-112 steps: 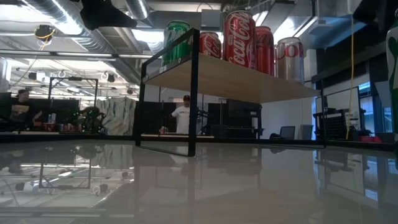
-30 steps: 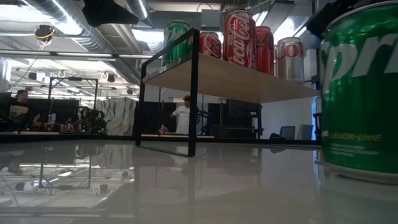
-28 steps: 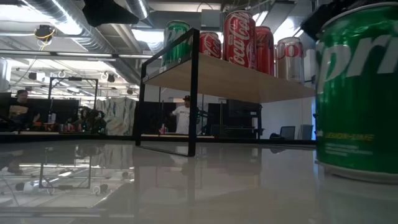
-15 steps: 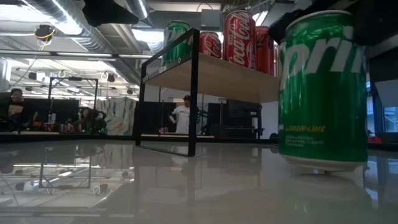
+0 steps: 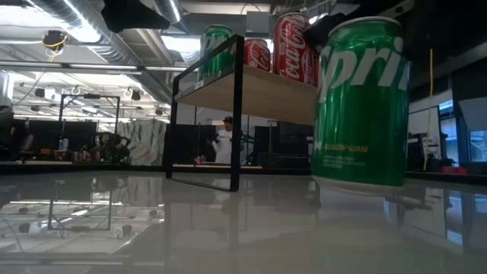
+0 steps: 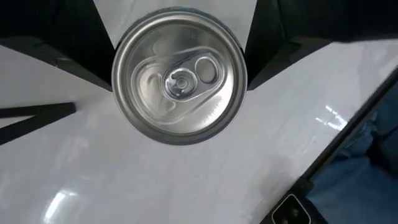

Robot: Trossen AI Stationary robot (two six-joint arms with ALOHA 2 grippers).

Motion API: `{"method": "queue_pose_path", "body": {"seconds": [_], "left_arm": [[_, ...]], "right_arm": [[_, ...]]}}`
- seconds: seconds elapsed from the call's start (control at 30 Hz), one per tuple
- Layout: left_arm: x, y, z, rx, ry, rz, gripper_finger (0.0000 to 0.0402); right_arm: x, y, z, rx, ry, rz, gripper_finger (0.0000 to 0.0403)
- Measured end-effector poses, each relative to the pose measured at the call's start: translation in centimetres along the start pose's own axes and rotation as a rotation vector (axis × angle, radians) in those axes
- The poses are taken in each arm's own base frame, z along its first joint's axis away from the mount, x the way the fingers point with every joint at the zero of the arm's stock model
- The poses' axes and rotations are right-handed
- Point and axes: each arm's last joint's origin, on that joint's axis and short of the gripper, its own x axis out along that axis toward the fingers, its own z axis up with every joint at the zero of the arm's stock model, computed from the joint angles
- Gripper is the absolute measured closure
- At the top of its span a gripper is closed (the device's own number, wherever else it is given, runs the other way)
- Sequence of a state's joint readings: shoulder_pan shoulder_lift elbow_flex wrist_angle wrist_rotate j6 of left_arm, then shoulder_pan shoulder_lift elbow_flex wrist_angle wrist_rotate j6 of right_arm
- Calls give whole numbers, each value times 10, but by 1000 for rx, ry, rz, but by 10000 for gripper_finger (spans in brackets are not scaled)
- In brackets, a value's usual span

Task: Place canned beverage on shelf
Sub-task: Put the green soda can on the shelf aligned with the other green soda can

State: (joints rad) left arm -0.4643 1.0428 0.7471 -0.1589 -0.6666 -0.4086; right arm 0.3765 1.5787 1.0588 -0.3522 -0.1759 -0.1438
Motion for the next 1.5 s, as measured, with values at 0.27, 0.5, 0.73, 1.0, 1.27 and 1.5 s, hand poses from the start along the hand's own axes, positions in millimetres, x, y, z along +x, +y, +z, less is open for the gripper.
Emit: {"method": "queue_pose_path", "body": {"seconds": [0.27,0.5,0.73,1.0,1.27,1.5], "left_arm": [[3,1,10,-68,-70,-21,32],[5,0,10,-71,-70,-28,32],[21,-13,5,20,-78,-76,32],[30,-20,3,69,-106,-101,32],[30,-20,3,69,-106,-101,32],[30,-20,3,69,-106,-101,32]], "right_arm": [[0,1,-2,-45,16,20,100],[-1,3,-6,-37,55,56,100],[-1,3,-8,-30,82,58,100],[-1,2,-8,-25,86,32,100],[-2,3,-8,-22,87,32,100],[-2,3,-8,-22,88,32,100]]}}
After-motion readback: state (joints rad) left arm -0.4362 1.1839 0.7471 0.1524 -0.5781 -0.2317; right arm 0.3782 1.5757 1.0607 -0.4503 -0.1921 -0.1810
